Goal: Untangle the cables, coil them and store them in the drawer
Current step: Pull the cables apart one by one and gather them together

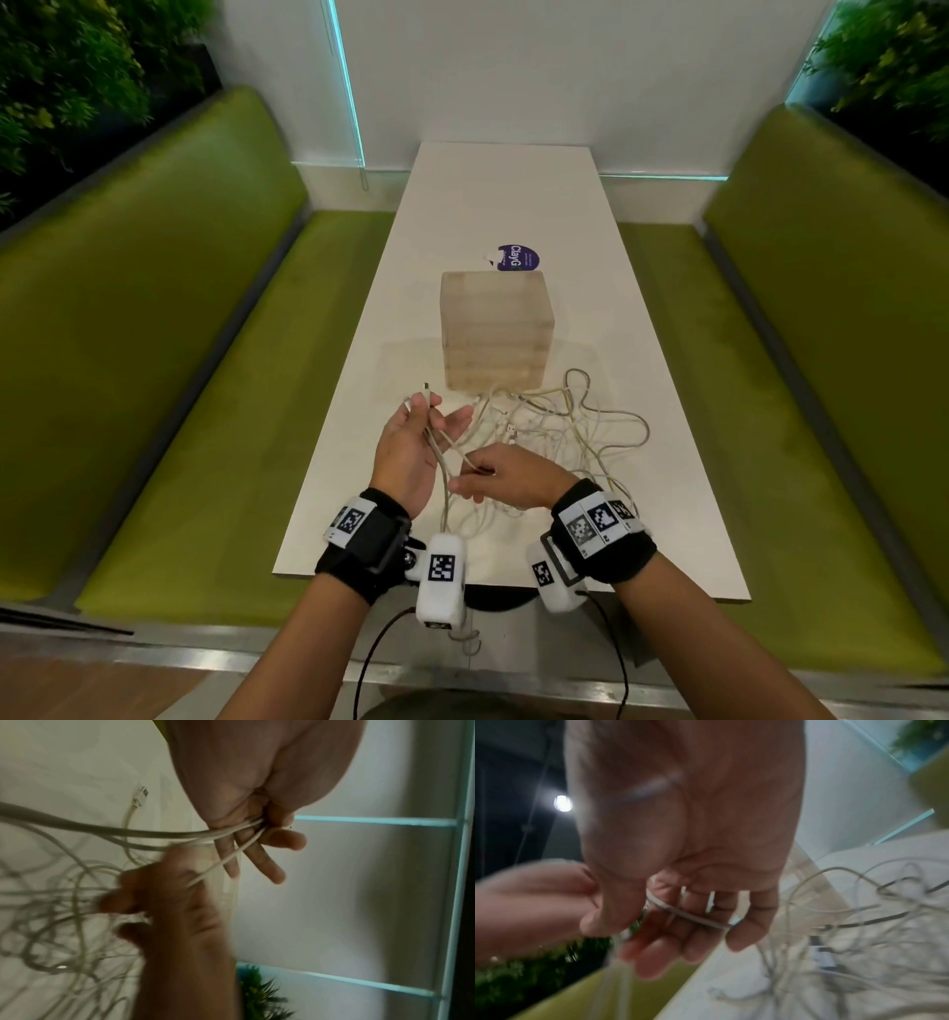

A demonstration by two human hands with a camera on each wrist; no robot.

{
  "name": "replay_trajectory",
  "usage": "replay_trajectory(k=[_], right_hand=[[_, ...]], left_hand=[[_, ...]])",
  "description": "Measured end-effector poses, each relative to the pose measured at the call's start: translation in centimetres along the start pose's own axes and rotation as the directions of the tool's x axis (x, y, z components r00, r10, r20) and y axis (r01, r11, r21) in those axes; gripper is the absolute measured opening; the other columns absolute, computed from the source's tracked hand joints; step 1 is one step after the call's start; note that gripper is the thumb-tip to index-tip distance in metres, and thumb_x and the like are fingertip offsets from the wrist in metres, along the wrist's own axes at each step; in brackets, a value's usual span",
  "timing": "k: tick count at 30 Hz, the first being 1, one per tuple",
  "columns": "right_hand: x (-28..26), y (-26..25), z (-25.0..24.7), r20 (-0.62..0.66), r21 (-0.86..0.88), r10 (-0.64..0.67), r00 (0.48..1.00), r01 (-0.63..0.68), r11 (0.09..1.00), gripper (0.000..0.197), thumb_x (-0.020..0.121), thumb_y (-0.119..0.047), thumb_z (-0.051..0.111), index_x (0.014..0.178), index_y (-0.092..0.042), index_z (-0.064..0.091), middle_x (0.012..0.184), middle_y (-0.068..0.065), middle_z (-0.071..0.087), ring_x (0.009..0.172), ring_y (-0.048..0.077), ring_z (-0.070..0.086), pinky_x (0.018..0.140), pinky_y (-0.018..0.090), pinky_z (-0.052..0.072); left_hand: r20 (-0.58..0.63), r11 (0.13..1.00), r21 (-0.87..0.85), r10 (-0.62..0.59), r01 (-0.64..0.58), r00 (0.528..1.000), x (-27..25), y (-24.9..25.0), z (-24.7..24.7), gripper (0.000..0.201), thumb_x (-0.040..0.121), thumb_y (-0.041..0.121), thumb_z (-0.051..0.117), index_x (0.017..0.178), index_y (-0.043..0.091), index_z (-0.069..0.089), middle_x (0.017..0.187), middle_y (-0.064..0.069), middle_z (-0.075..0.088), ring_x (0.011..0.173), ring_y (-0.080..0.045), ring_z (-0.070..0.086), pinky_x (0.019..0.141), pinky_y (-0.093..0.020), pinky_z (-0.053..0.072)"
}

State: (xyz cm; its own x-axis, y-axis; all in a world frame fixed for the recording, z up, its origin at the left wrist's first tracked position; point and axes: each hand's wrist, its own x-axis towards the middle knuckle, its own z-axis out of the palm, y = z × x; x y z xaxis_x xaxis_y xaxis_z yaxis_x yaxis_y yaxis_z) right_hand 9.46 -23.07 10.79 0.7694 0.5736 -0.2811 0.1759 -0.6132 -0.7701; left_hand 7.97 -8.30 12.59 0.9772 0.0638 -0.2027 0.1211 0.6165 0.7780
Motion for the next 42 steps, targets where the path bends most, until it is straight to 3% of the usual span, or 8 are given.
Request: replay_trajectory(k=[7,12,16,19,26,32,38,42], right_hand=[[0.1,3.1,-1.7,-0.094,0.01,0.06,0.994,-0.059,0.998,0.025,0.097,-0.025,0.047,0.079,-0.015,0.061,0.075,-0.006,0.062,0.078,0.011,0.057,0.078,0.028,0.042],[-0.1,2.5,-2.0,-0.225,0.143,-0.02,0.974,0.053,0.988,0.028,0.096,-0.028,0.05,0.072,-0.024,0.064,0.065,-0.005,0.059,0.068,0.012,0.056,0.075,0.038,0.048],[0.2,0.6,-1.9,-0.302,0.142,-0.101,0.948,0.15,0.978,0.027,0.095,-0.027,0.053,0.073,-0.016,0.066,0.056,-0.006,0.054,0.056,0.008,0.05,0.062,0.029,0.044],[0.3,0.1,-1.8,-0.307,0.088,-0.133,0.942,0.167,0.982,0.027,0.095,-0.024,0.051,0.072,-0.022,0.063,0.057,-0.008,0.055,0.056,0.013,0.051,0.059,0.032,0.043],[0.1,0.8,-2.5,-0.259,-0.104,-0.081,0.963,0.055,0.993,0.027,0.082,-0.045,0.066,0.091,-0.02,0.062,0.07,-0.011,0.058,0.063,0.004,0.053,0.06,0.021,0.041],[0.9,4.0,-3.8,-0.149,-0.392,0.05,0.988,-0.106,0.914,0.012,0.081,-0.035,0.067,0.078,-0.025,0.061,0.085,-0.008,0.061,0.088,0.016,0.056,0.079,0.038,0.047],[0.0,3.7,-3.5,-0.292,0.011,-0.027,0.956,0.032,0.999,0.017,0.094,-0.021,0.055,0.083,-0.01,0.062,0.081,-0.006,0.067,0.082,0.009,0.06,0.077,0.028,0.044],[0.0,1.2,-2.5,-0.292,0.024,-0.144,0.945,0.158,0.987,0.025,0.096,-0.021,0.051,0.076,-0.033,0.062,0.064,-0.009,0.061,0.064,0.003,0.058,0.07,0.022,0.044]], left_hand=[[-0.093,0.993,-0.061,0.094,-0.1,0.991,1.1,3.0,-1.5,0.026,0.102,0.026,0.036,0.088,0.011,0.051,0.05,0.009,0.039,0.042,-0.006,0.033,0.045,-0.019,0.036],[-0.095,0.972,0.225,0.084,-0.061,0.992,1.1,2.0,-2.1,0.031,0.1,0.036,0.04,0.089,0.011,0.055,0.052,0.008,0.032,0.044,-0.007,0.025,0.043,-0.019,0.026],[0.061,0.797,0.603,-0.002,-0.035,0.998,0.0,-0.2,-1.2,0.025,0.092,0.036,0.057,0.084,0.013,0.059,0.055,0.009,0.041,0.046,-0.006,0.031,0.046,-0.021,0.029],[0.146,0.74,0.665,0.005,-0.102,0.989,-0.5,-0.6,-0.7,0.021,0.089,0.025,0.064,0.08,0.007,0.059,0.067,-0.003,0.054,0.047,-0.005,0.036,0.046,-0.022,0.03],[0.196,0.622,0.773,-0.041,-0.128,0.98,-0.4,0.3,-1.4,0.026,0.089,0.022,0.064,0.068,0.011,0.054,0.049,0.014,0.036,0.042,-0.002,0.029,0.045,-0.017,0.025],[0.004,0.798,0.59,0.154,-0.126,0.988,0.1,1.5,-2.5,0.027,0.092,0.017,0.059,0.068,0.011,0.047,0.049,0.013,0.028,0.045,-0.007,0.022,0.045,-0.021,0.023],[-0.067,0.822,0.56,0.167,-0.102,0.984,0.5,1.2,-3.9,0.022,0.094,0.02,0.056,0.078,0.006,0.051,0.048,0.014,0.028,0.045,-0.007,0.023,0.046,-0.022,0.026],[0.008,0.781,0.62,0.092,-0.077,0.996,-0.2,-0.6,-2.3,0.023,0.093,0.022,0.058,0.074,0.01,0.052,0.047,0.014,0.036,0.045,-0.005,0.028,0.048,-0.023,0.029]])
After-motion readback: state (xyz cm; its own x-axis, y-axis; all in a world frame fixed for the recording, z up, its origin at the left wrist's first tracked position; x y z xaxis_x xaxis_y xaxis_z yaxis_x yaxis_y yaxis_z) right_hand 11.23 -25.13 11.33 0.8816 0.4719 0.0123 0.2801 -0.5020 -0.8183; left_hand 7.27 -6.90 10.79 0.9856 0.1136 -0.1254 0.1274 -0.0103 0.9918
